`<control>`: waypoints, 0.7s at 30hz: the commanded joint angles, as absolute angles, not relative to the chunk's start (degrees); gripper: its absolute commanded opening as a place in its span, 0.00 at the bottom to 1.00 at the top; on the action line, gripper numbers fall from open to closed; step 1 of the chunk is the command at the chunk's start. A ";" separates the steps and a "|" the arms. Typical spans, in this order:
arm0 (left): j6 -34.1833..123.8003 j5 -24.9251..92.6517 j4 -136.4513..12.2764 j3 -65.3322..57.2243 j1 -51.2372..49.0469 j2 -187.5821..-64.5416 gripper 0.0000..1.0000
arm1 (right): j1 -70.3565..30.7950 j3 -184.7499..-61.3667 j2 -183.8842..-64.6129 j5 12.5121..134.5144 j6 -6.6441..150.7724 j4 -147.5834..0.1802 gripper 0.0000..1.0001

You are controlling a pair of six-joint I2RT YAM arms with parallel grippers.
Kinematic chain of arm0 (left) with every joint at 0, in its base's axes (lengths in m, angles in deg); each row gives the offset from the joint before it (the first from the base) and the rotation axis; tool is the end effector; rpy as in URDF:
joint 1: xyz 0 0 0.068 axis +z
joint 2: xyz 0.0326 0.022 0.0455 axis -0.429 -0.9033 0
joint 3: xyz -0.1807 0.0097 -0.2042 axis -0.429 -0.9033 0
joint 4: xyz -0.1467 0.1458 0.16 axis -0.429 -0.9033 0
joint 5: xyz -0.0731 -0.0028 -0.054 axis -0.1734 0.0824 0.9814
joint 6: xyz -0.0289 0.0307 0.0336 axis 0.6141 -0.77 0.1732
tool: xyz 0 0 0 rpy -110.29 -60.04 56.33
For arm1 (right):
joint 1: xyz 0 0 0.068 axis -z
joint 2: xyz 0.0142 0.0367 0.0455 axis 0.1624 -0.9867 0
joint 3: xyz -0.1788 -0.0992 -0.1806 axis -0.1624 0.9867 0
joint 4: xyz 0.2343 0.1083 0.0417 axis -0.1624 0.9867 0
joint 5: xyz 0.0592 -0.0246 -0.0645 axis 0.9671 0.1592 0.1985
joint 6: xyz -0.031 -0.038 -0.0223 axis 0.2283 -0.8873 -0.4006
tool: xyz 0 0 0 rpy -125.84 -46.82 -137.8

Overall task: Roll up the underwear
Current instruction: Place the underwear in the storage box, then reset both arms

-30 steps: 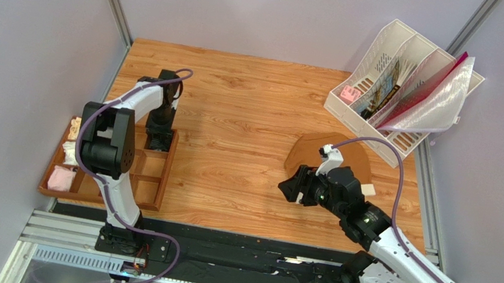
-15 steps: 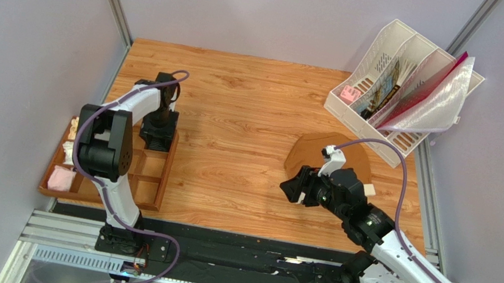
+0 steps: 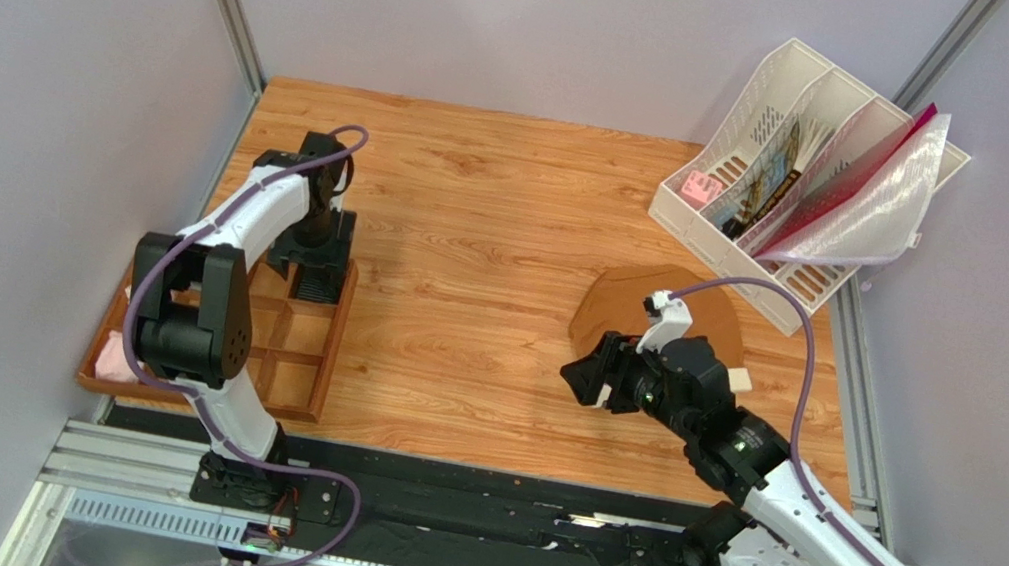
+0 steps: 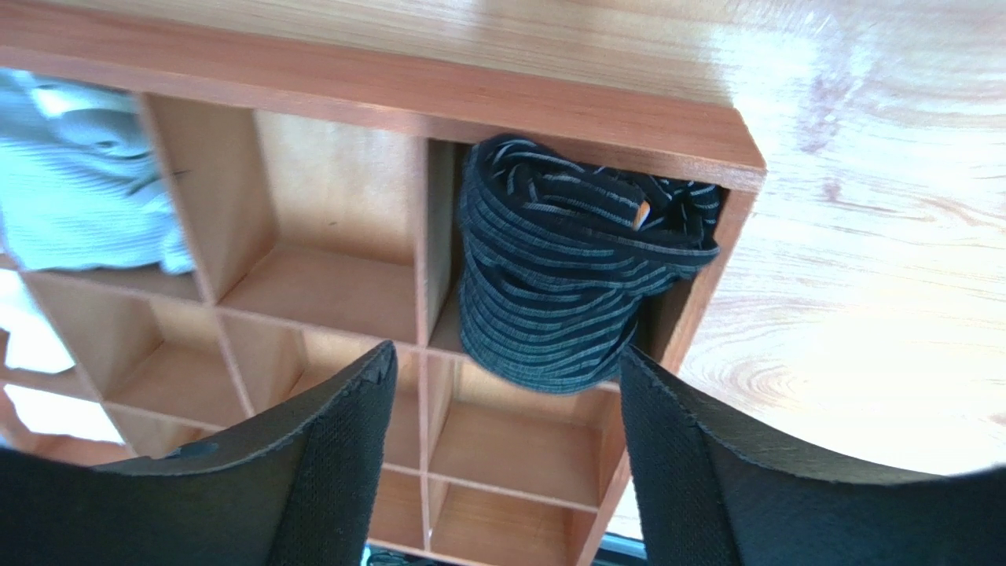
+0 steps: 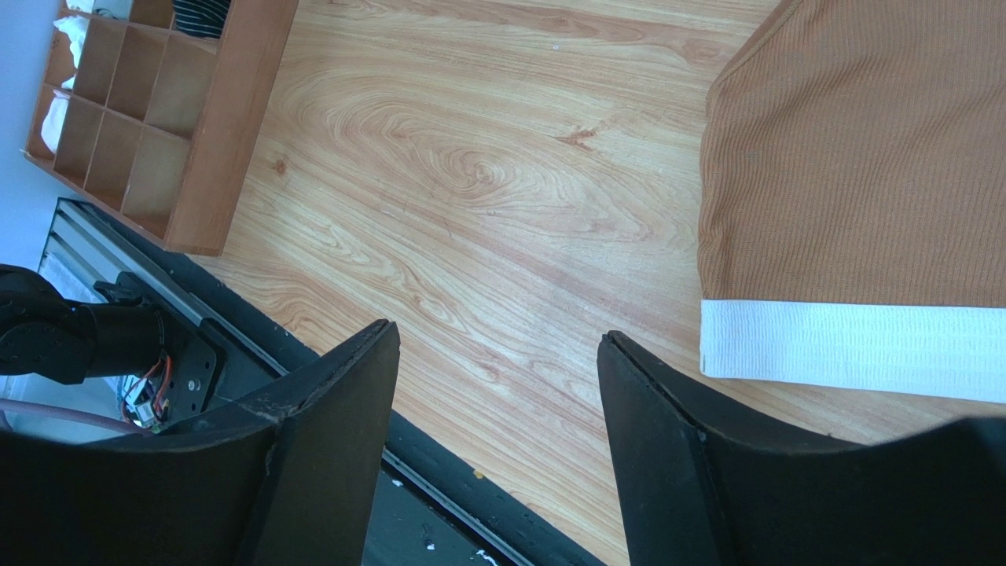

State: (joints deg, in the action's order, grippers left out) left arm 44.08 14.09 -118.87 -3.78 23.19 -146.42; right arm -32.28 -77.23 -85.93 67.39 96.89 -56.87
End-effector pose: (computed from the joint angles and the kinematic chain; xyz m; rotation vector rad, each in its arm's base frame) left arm 0.3180 -0.0053 0.2278 -0.2490 2.8898 0.2558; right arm 0.1287 0.1156 0.2410 -0.2084 2.1931 0.7766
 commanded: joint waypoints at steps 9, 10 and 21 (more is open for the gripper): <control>48.61 18.92 -115.52 1.65 23.29 -143.19 0.54 | -32.14 -76.95 -85.71 66.58 96.27 -56.54 0.67; 48.87 19.18 -115.35 1.56 23.29 -143.64 0.53 | -32.14 -76.96 -85.88 66.58 96.27 -56.63 0.67; 50.63 18.75 -109.37 -2.57 23.29 -149.62 0.50 | -32.14 -76.87 -86.50 66.31 96.27 -56.72 0.67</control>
